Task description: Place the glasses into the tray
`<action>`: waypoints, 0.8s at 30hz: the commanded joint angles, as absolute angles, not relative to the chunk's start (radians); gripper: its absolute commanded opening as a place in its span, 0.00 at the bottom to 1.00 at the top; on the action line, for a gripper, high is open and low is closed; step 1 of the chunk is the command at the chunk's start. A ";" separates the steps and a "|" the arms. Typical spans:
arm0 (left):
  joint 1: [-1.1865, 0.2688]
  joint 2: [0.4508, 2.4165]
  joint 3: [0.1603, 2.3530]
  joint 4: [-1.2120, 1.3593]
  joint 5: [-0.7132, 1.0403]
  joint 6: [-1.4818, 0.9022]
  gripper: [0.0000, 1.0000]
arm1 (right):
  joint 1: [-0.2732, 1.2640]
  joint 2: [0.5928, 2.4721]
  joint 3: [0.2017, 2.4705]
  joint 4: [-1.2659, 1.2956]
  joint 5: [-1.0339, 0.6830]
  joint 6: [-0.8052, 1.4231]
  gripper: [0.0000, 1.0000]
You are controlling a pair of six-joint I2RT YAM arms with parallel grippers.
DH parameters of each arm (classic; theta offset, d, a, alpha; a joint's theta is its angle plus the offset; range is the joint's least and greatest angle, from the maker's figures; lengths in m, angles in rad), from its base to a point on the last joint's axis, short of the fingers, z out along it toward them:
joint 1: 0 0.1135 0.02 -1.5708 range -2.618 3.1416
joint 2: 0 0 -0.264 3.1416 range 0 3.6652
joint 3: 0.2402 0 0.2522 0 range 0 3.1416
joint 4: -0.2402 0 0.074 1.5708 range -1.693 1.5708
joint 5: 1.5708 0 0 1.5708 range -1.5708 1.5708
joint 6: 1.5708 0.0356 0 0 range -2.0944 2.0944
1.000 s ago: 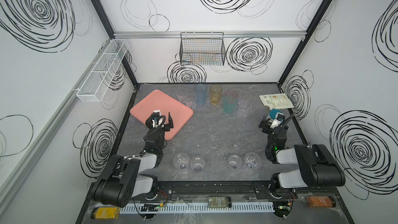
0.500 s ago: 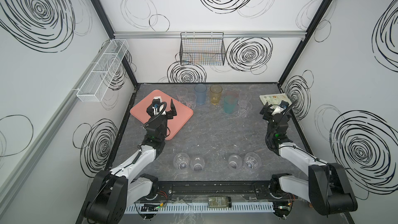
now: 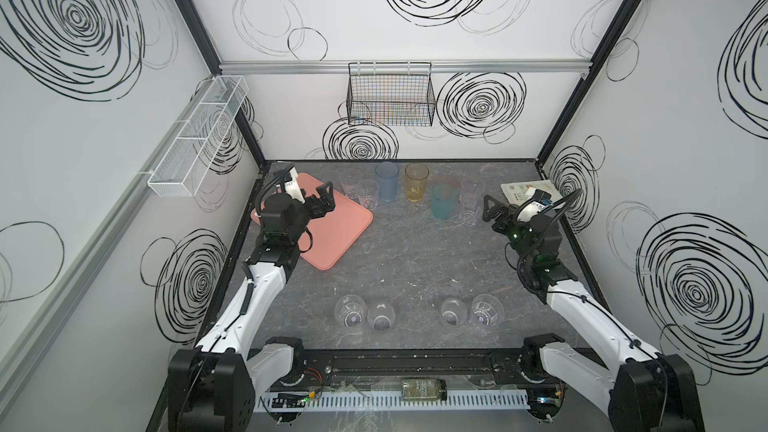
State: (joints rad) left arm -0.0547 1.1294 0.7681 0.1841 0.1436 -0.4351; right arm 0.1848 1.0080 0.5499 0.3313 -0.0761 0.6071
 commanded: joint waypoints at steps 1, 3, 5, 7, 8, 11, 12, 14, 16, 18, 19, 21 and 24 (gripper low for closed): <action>-0.128 1.155 0.810 0.019 0.117 -0.439 0.97 | 0.249 1.057 0.689 -0.019 0.167 0.599 1.00; -0.165 1.161 0.787 0.031 0.084 -0.434 0.99 | 0.290 1.107 0.734 -0.101 0.301 0.555 1.00; -0.178 1.178 0.765 0.055 0.070 -0.462 1.00 | 0.297 1.142 0.762 -0.129 0.364 0.583 1.00; -0.191 1.207 0.755 0.044 0.046 -0.497 1.00 | 0.228 1.161 0.763 -0.072 0.091 0.534 1.00; -0.212 1.220 0.752 0.025 0.011 -0.506 1.00 | 0.173 1.166 0.758 -0.052 -0.085 0.533 1.00; -0.244 1.225 0.699 0.008 -0.047 -0.534 1.00 | 0.072 1.145 0.707 0.030 -0.383 0.590 0.87; -0.239 1.219 0.670 0.005 -0.050 -0.561 1.00 | 0.083 1.136 0.697 0.034 -0.359 0.610 0.84; -0.217 1.204 0.611 0.022 -0.015 -0.603 1.00 | 0.138 1.127 0.706 0.008 -0.271 0.595 0.83; -0.214 1.198 0.573 0.017 -0.009 -0.621 1.00 | 0.213 1.140 0.728 -0.032 -0.179 0.560 0.83; -0.215 1.206 0.547 0.005 -0.021 -0.628 1.00 | 0.263 1.162 0.740 -0.042 -0.144 0.537 0.84; -0.211 1.215 0.532 0.005 -0.028 -0.635 1.00 | 0.281 1.175 0.742 -0.038 -0.142 0.538 0.84; -0.196 1.229 0.507 0.012 -0.023 -0.651 1.00 | 0.304 1.198 0.738 -0.011 -0.177 0.543 0.84; -0.200 1.250 0.495 0.030 -0.016 -0.659 1.00 | 0.339 1.242 0.747 0.015 -0.212 0.554 0.84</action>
State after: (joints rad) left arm -0.2043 1.2312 0.5076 -0.0063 -0.0032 -0.6212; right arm 0.3164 1.2125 0.7162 -0.0059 -0.1921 0.5568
